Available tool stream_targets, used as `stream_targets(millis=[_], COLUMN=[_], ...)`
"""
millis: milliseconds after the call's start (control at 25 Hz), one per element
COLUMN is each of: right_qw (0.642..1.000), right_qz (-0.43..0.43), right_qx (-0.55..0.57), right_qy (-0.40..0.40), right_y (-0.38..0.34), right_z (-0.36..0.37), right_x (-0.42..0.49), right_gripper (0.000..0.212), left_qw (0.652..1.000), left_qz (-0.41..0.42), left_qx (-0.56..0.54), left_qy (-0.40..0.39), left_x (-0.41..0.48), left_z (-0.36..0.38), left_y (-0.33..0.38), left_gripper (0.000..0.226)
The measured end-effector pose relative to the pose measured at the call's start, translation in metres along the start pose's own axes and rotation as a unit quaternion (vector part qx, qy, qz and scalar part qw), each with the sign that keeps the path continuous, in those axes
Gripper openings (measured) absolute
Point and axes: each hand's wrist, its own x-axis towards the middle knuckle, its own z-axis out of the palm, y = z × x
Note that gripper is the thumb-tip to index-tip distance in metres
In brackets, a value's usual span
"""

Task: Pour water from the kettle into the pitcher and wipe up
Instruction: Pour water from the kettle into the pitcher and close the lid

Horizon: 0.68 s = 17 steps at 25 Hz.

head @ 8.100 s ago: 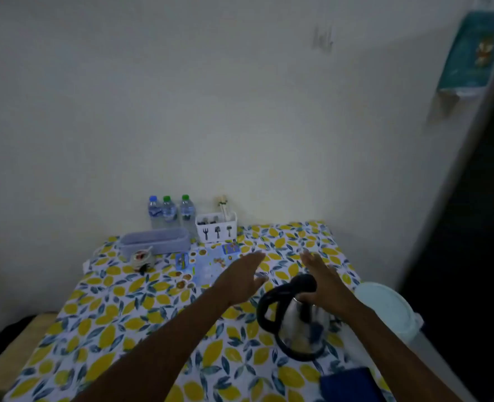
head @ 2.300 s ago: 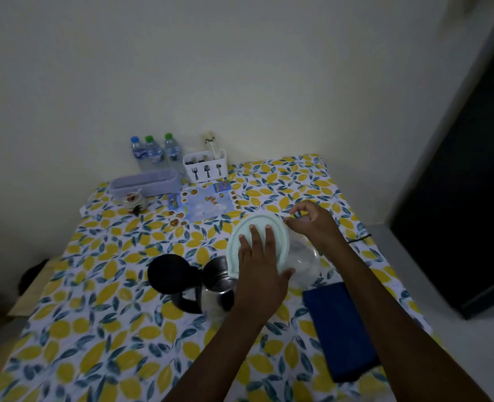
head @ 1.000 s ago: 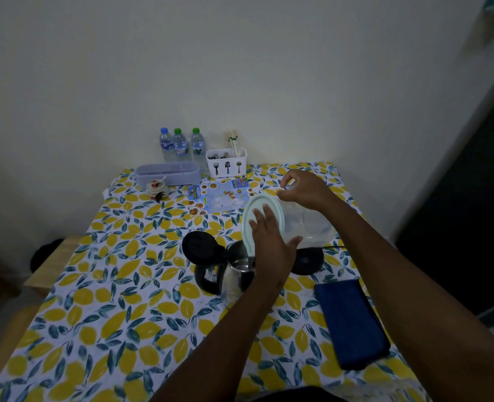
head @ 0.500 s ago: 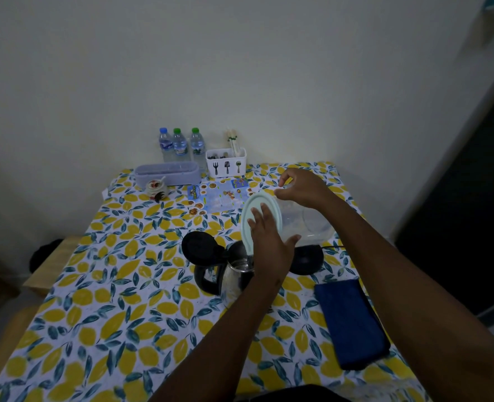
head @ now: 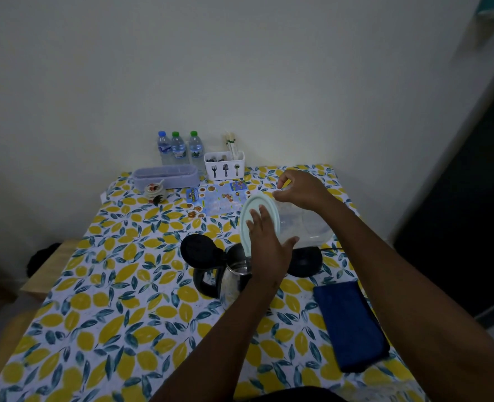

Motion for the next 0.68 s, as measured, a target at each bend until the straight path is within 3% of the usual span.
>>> stream_targets(millis=[400,680], right_qw=[0.991,0.948], right_qz=[0.059,0.133], right_qx=[0.113,0.278], right_qy=[0.034,0.082], right_y=[0.047,0.127], right_z=[0.010,0.014], right_x=[-0.017,-0.045], right_gripper=[0.020,0.017], left_qw=[0.995,0.959], left_qz=[0.039,0.113], left_qx=[0.074,0.219], left_qy=[-0.048,-0.140], left_x=[0.005,0.013], left_z=[0.018,0.058], left_y=[-0.010,0.010], left_gripper=[0.104,0.101])
